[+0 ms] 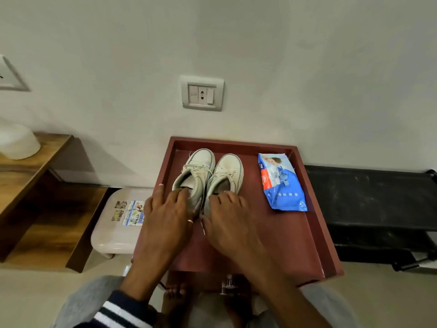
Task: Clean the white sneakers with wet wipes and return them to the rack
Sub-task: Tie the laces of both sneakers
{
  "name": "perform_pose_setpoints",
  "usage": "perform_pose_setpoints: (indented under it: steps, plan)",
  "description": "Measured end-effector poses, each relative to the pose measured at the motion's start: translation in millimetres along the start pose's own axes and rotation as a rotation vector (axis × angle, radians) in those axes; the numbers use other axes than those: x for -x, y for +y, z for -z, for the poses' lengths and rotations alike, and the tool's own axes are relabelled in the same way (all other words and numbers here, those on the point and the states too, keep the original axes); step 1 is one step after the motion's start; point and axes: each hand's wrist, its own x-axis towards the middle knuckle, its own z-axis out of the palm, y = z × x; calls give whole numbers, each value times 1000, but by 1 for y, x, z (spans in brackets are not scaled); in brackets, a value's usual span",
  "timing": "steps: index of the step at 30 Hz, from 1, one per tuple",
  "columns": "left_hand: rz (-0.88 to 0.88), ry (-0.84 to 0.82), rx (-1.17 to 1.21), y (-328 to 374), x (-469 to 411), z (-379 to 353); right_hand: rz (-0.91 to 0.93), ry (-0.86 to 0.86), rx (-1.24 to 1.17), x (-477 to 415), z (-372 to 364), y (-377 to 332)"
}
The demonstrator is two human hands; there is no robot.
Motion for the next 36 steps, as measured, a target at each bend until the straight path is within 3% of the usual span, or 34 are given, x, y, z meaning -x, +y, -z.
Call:
perform_pose_setpoints:
  steps: [10,22,27,30,32,36]
  plan:
    - [-29,-7,-106,-1,-30,-18,-168,-68,145,-1,18,33]
    - [-36,-75,14,13,-31,0,-260,-76,159,-6,19,39]
    - [-73,-228,52,11,13,11,-221,106,-121,-1,21,16]
    - [-88,-272,31,13,38,14,-222,34,-281,3,19,1]
    - [-65,-210,57,9,49,16,-187,-75,-330,6,13,-1]
    - [62,118,120,-4,44,22,-150,-231,-380,2,6,3]
